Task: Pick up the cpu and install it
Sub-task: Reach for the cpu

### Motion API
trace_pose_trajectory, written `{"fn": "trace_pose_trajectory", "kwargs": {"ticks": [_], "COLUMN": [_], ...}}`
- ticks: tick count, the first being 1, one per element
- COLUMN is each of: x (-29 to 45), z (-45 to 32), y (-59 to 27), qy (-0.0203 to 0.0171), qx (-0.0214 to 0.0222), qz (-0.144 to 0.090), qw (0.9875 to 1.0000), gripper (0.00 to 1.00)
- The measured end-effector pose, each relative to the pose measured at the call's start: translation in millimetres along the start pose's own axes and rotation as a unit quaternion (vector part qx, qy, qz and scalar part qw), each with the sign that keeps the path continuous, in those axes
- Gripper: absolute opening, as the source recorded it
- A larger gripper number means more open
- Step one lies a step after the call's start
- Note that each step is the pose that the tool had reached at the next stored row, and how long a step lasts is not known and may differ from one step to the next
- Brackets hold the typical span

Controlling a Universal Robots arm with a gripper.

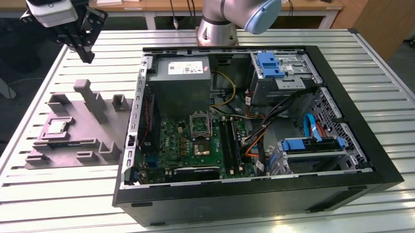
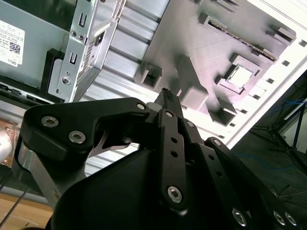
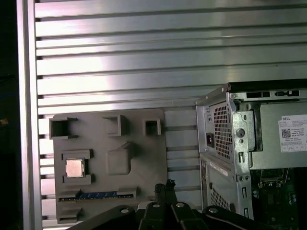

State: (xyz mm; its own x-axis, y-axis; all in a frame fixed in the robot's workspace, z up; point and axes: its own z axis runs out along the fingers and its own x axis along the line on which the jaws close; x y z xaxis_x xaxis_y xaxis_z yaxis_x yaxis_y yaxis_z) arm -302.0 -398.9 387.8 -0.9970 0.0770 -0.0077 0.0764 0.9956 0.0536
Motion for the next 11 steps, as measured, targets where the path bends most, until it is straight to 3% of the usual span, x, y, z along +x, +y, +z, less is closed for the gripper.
{"fn": "trace_pose_trajectory", "kwargs": {"ticks": [11], "x": [5.2], "z": [-0.1], "y": [-0.4], "qy": [0.0000], "qx": [0.0000], "qz": [0.000], "qw": [1.0000], "gripper": [0.11]}}
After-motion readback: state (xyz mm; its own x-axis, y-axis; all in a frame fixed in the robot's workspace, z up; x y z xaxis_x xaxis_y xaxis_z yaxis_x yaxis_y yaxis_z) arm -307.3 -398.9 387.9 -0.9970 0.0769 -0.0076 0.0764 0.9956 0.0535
